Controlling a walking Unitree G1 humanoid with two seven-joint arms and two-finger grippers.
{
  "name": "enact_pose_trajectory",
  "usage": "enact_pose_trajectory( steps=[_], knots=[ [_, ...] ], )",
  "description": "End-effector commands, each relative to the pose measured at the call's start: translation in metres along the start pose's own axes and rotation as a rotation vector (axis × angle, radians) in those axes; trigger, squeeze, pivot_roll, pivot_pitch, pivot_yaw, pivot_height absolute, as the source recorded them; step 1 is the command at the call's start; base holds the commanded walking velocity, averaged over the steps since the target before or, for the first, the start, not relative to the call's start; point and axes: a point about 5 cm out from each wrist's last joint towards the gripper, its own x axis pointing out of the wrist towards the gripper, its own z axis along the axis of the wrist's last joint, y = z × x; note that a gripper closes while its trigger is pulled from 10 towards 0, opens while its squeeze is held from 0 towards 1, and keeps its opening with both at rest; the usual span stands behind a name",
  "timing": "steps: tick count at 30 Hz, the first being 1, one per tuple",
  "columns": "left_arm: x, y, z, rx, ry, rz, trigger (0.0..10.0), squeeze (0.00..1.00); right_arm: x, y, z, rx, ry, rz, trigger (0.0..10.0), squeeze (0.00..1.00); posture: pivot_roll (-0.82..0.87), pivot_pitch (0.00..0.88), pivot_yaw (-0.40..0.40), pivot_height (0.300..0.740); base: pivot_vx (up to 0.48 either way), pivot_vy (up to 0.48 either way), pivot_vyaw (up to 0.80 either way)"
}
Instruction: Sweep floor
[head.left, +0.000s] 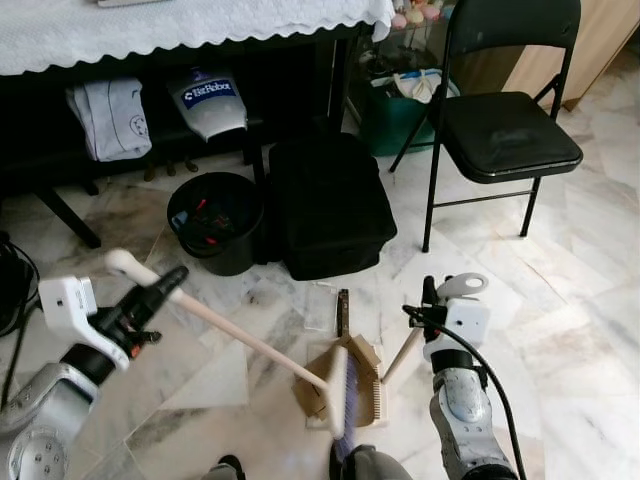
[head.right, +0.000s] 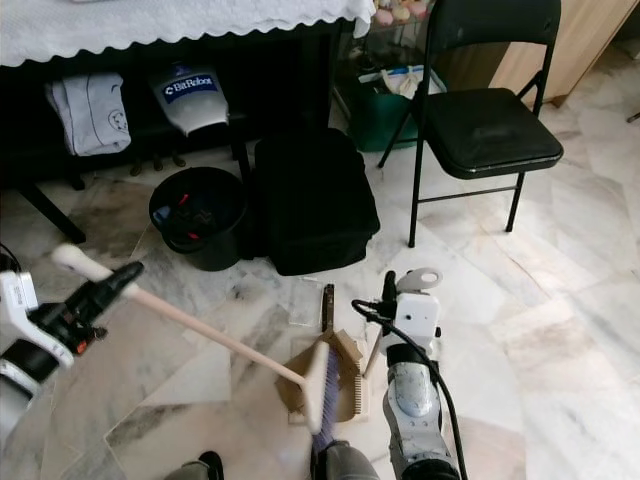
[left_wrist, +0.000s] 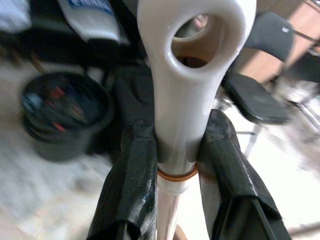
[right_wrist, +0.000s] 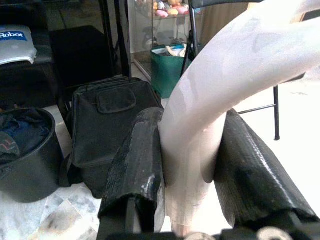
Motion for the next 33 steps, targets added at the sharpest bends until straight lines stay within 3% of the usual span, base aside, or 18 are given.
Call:
enact_pose_trajectory(
  steps=[1, 6, 13, 22, 33],
  knots=[
    [-0.003, 0.009, 0.013, 0.063, -0.059, 0.058, 10.0, 0.05, -0.001, 0.001, -0.003, 0.009, 0.010, -0.004, 10.0, 0.00, 0.02, 0.230, -0.042, 0.740, 0.000, 0.000, 0.00],
    [0.002, 0.012, 0.023, 0.115, -0.135, 0.126, 10.0, 0.06, 0.002, 0.002, -0.001, 0.012, 0.006, -0.003, 10.0, 0.00, 0.02, 0.215, -0.042, 0.740, 0.000, 0.000, 0.00],
    [0.009, 0.022, 0.022, 0.268, -0.209, 0.320, 10.0, 0.03, 0.008, 0.003, 0.004, 0.021, -0.018, 0.003, 10.0, 0.00, 0.02, 0.195, -0.044, 0.740, 0.000, 0.000, 0.00],
    [0.027, -0.008, -0.005, 0.355, -0.197, 0.261, 10.0, 0.04, 0.017, 0.007, 0.018, 0.054, -0.076, 0.015, 10.0, 0.00, 0.01, 0.165, -0.042, 0.740, 0.000, 0.000, 0.00],
    [0.038, -0.014, -0.023, 0.378, -0.222, 0.300, 10.0, 0.04, 0.030, 0.005, 0.036, 0.108, -0.142, 0.001, 10.0, 0.00, 0.00, 0.115, -0.042, 0.740, 0.000, 0.000, 0.00]
  ],
)
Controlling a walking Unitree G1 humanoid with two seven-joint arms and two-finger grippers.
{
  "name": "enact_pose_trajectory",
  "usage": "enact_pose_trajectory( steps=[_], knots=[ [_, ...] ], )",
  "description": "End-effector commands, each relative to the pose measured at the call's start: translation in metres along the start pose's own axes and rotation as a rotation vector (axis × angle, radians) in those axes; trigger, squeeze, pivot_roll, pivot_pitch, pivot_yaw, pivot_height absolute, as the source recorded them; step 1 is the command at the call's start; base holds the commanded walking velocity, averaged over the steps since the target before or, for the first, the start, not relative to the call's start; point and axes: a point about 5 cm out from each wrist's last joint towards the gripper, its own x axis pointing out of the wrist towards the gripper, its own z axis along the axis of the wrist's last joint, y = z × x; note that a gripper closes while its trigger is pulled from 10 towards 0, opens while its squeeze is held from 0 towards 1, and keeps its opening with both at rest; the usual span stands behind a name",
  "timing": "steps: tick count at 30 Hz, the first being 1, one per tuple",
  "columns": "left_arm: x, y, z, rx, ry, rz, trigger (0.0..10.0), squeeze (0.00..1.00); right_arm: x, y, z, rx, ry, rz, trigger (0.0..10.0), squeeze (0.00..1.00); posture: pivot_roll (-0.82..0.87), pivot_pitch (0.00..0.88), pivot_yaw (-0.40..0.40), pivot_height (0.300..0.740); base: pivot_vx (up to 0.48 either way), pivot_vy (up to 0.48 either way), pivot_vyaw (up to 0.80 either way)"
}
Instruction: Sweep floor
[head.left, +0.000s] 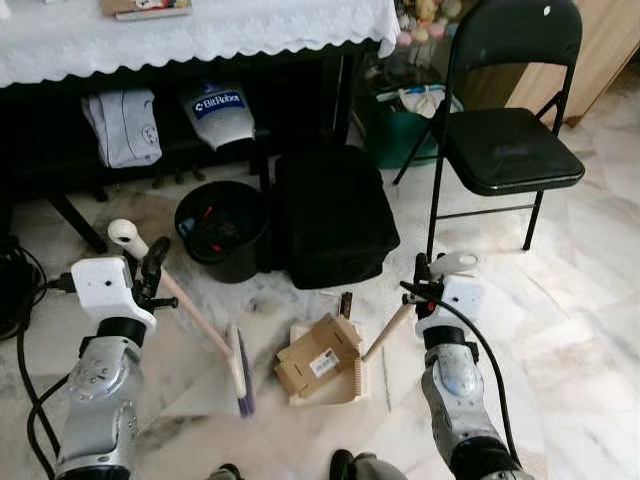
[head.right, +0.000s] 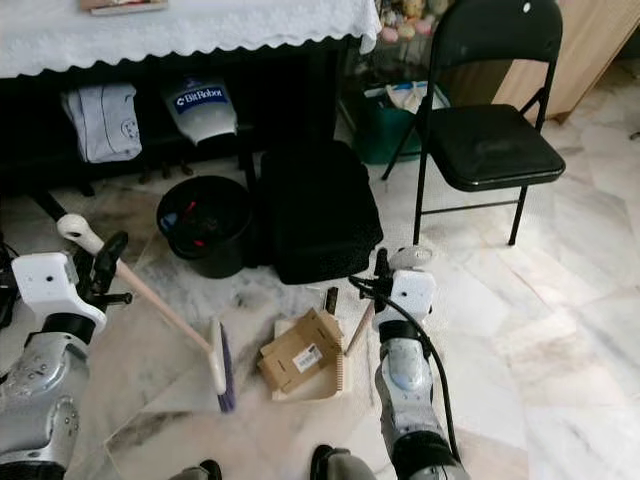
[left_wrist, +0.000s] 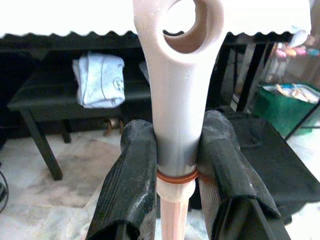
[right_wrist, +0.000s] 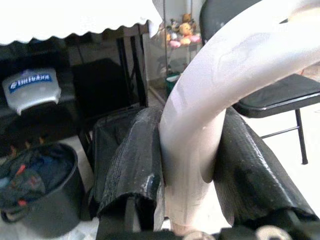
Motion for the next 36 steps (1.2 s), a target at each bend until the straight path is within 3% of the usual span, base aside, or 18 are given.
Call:
enact_pose_trajectory(
  steps=[1, 15, 21, 28, 36],
  knots=[
    [0.003, -0.003, 0.006, 0.028, -0.052, 0.000, 10.0, 0.05, 0.008, 0.000, 0.015, 0.019, -0.076, -0.004, 10.0, 0.00, 0.00, 0.108, -0.043, 0.740, 0.000, 0.000, 0.00],
    [0.019, 0.005, 0.009, 0.066, -0.123, 0.099, 10.0, 0.04, 0.018, 0.004, 0.028, 0.045, -0.122, 0.022, 10.0, 0.00, -0.01, 0.070, -0.051, 0.740, 0.000, 0.000, 0.00],
    [0.020, -0.004, 0.001, 0.094, -0.101, 0.046, 10.0, 0.04, 0.022, 0.007, 0.033, 0.102, -0.137, 0.037, 10.0, 0.00, -0.01, 0.060, -0.052, 0.740, 0.000, 0.000, 0.00],
    [0.021, -0.004, 0.000, 0.142, -0.106, 0.053, 10.0, 0.04, 0.024, 0.007, 0.035, 0.157, -0.135, 0.018, 10.0, 0.00, -0.01, 0.052, -0.039, 0.740, 0.000, 0.000, 0.00],
    [0.017, -0.026, -0.005, 0.069, -0.115, 0.047, 10.0, 0.03, 0.018, 0.013, 0.033, 0.210, -0.138, 0.020, 10.0, 0.00, -0.02, 0.002, -0.006, 0.740, 0.000, 0.000, 0.00]
  ],
)
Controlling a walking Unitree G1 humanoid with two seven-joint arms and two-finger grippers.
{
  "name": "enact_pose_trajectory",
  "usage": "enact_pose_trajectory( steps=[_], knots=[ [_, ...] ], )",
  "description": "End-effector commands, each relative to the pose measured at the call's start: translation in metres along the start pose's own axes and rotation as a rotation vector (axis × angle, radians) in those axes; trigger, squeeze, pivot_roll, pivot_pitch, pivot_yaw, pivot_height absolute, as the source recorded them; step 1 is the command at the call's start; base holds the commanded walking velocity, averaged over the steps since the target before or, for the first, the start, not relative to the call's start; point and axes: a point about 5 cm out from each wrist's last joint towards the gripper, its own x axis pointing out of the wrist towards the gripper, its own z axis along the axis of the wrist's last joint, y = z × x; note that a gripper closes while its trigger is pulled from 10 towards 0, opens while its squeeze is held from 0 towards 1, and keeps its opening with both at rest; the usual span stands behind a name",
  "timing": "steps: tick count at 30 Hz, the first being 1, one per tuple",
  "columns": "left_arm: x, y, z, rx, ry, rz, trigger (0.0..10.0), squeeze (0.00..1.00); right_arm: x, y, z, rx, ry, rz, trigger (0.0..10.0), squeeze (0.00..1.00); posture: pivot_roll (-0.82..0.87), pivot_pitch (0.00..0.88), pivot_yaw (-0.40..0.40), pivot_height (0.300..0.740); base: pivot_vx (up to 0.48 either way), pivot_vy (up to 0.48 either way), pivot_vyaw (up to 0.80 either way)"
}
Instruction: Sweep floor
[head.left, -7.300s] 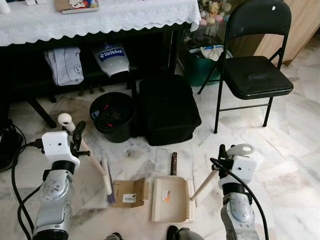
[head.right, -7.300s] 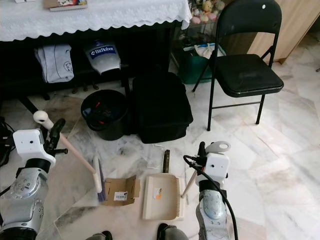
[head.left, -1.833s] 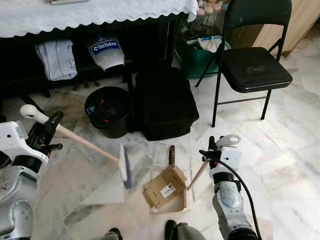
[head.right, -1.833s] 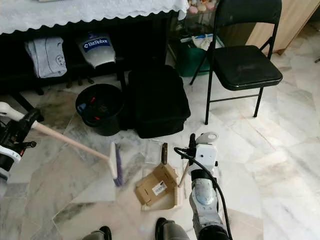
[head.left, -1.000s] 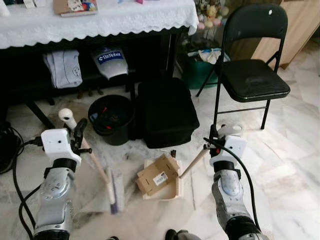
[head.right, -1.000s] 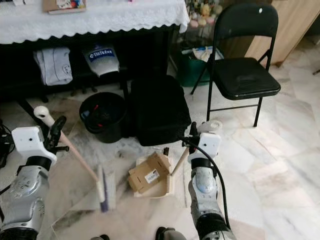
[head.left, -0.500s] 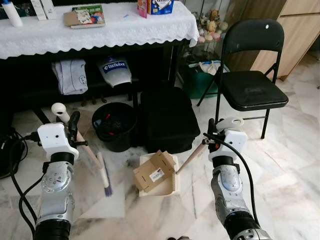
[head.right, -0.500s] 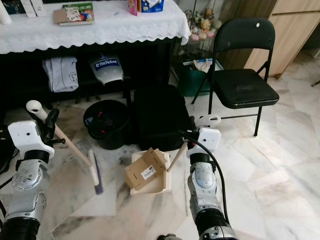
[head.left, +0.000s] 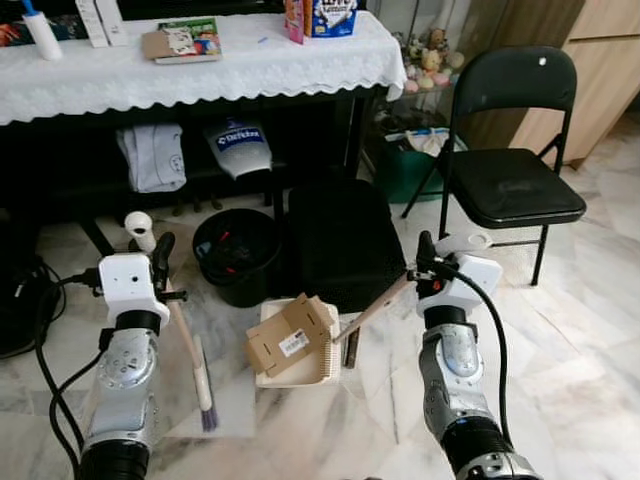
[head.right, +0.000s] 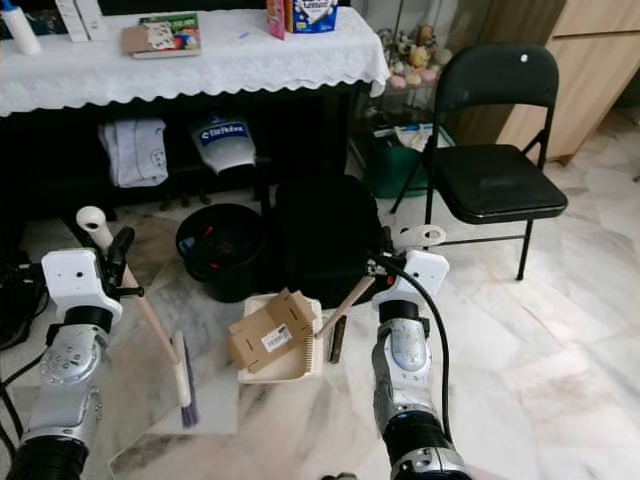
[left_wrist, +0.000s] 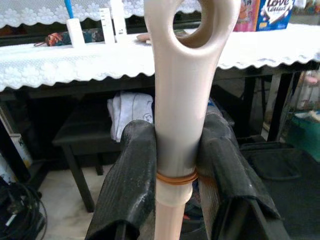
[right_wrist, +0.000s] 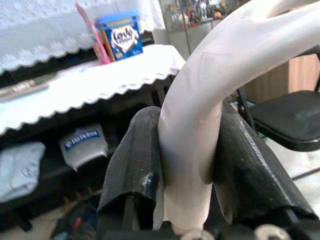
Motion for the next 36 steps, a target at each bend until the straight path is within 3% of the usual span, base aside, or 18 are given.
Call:
enact_pose_trajectory(
  steps=[1, 7, 16, 19, 21, 23, 30, 36],
  knots=[
    [0.004, -0.005, 0.011, -0.009, -0.072, -0.003, 10.0, 0.03, 0.003, 0.003, 0.011, 0.042, -0.062, -0.002, 10.0, 0.00, -0.02, 0.002, -0.006, 0.740, 0.000, 0.000, 0.00],
    [0.010, -0.018, 0.012, -0.088, -0.054, -0.068, 10.0, 0.04, 0.001, 0.007, 0.012, 0.062, -0.068, 0.002, 10.0, 0.00, -0.03, 0.000, 0.016, 0.740, 0.000, 0.000, 0.00],
    [0.020, -0.016, 0.025, -0.215, -0.082, -0.096, 10.0, 0.04, -0.003, 0.009, 0.007, 0.074, -0.048, 0.000, 10.0, 0.00, -0.02, 0.000, 0.022, 0.740, 0.000, 0.000, 0.00],
    [0.021, -0.016, 0.027, -0.194, -0.092, -0.098, 10.0, 0.04, -0.003, 0.009, 0.006, 0.073, -0.038, 0.006, 10.0, 0.00, -0.02, 0.000, 0.019, 0.740, 0.000, 0.000, 0.00],
    [0.022, -0.016, 0.029, -0.090, -0.105, -0.098, 10.0, 0.04, -0.003, 0.008, 0.006, 0.072, -0.037, 0.006, 10.0, 0.00, -0.02, 0.000, 0.014, 0.740, 0.000, 0.000, 0.00],
    [0.023, -0.016, 0.029, -0.041, -0.110, -0.097, 10.0, 0.04, -0.002, 0.008, 0.007, 0.071, -0.037, 0.006, 10.0, 0.00, -0.02, 0.000, 0.011, 0.740, 0.000, 0.000, 0.00],
    [0.021, -0.028, 0.030, -0.016, -0.126, -0.133, 10.0, 0.05, -0.001, 0.007, 0.009, 0.067, -0.039, 0.008, 10.0, 0.00, -0.02, 0.005, 0.001, 0.740, 0.000, 0.000, 0.00],
    [0.020, -0.029, 0.029, -0.002, -0.121, -0.138, 10.0, 0.05, -0.001, 0.007, 0.009, 0.069, -0.037, 0.010, 10.0, 0.00, -0.01, 0.018, -0.002, 0.740, 0.000, 0.000, 0.00]
  ],
)
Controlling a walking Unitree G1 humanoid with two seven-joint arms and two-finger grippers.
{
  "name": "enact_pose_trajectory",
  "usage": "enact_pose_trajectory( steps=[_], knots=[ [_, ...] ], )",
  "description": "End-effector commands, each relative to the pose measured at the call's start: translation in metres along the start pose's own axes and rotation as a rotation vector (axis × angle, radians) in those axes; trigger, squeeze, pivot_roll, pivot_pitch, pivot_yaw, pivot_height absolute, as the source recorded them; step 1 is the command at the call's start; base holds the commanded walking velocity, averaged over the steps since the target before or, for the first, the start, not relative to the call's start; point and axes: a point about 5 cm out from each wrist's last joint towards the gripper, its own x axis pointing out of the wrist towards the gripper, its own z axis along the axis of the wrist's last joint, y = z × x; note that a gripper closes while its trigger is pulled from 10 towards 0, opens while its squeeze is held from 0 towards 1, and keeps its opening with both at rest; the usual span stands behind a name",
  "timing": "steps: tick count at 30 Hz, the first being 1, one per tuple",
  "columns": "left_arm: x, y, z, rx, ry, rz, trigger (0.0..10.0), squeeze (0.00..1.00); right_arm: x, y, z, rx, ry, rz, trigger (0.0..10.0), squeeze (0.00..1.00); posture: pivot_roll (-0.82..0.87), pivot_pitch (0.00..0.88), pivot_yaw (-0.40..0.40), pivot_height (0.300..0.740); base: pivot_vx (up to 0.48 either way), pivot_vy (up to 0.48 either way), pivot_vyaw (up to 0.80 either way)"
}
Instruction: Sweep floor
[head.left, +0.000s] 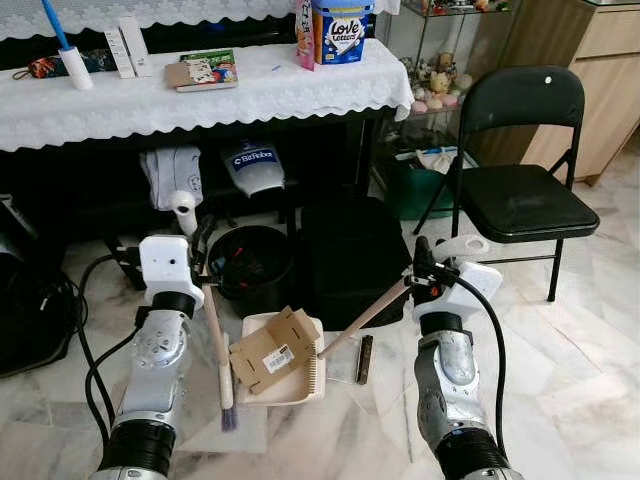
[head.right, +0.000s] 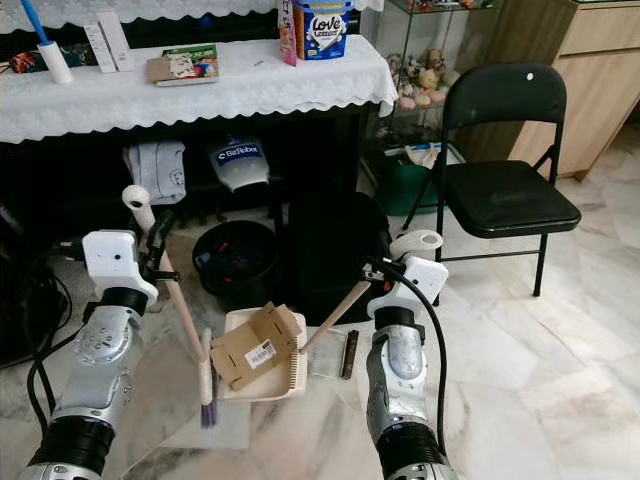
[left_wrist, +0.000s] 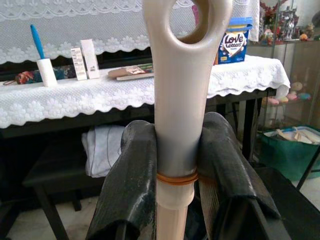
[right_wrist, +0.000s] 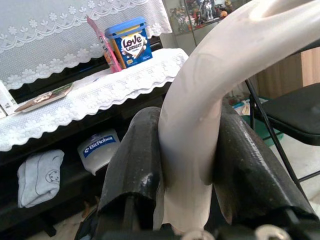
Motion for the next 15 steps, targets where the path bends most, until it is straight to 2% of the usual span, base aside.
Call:
enact_pose_trajectory(
  steps=[1, 9, 14, 15],
  knots=[
    [0.005, 0.001, 0.011, 0.026, -0.061, 0.002, 10.0, 0.05, 0.007, 0.005, 0.014, 0.023, -0.067, 0.014, 10.0, 0.00, -0.01, 0.020, -0.002, 0.740, 0.000, 0.000, 0.00],
    [0.010, 0.012, 0.012, 0.112, -0.059, 0.086, 10.0, 0.05, 0.009, 0.004, 0.017, 0.018, -0.076, 0.013, 10.0, 0.00, -0.01, 0.035, -0.001, 0.740, 0.000, 0.000, 0.00],
    [0.010, 0.006, 0.018, 0.086, -0.100, 0.063, 10.0, 0.04, 0.009, 0.002, 0.019, -0.012, -0.089, 0.016, 10.0, 0.00, -0.01, 0.039, -0.001, 0.740, 0.000, 0.000, 0.00],
    [0.007, 0.001, 0.019, 0.073, -0.114, 0.032, 10.0, 0.04, 0.009, 0.000, 0.021, -0.015, -0.093, 0.009, 10.0, 0.00, -0.02, 0.042, -0.005, 0.740, 0.000, 0.000, 0.00]
  ],
)
